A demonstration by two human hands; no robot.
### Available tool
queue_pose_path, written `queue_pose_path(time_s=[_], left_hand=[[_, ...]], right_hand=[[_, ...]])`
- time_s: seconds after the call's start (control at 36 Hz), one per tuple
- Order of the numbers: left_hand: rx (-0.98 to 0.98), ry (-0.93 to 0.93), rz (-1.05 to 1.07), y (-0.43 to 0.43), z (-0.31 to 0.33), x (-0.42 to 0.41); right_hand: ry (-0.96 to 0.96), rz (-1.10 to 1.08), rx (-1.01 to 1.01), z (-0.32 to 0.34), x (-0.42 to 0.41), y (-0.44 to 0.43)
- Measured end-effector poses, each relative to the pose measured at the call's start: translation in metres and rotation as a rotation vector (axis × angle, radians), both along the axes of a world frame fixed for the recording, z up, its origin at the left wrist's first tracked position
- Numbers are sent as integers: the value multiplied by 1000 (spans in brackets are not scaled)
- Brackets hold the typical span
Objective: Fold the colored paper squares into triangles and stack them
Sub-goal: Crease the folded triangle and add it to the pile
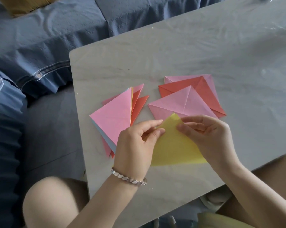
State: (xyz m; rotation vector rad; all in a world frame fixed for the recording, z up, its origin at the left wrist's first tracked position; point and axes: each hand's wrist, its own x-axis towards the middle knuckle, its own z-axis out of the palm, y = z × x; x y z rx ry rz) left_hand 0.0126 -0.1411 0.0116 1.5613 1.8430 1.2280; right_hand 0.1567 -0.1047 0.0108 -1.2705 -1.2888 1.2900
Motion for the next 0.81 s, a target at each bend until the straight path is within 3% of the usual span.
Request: queue_pose_path(time_s=[0.81], left_hand=[[6,47,-65,-11,10,4]], right_hand=[[97,2,-82,7,4,-7]])
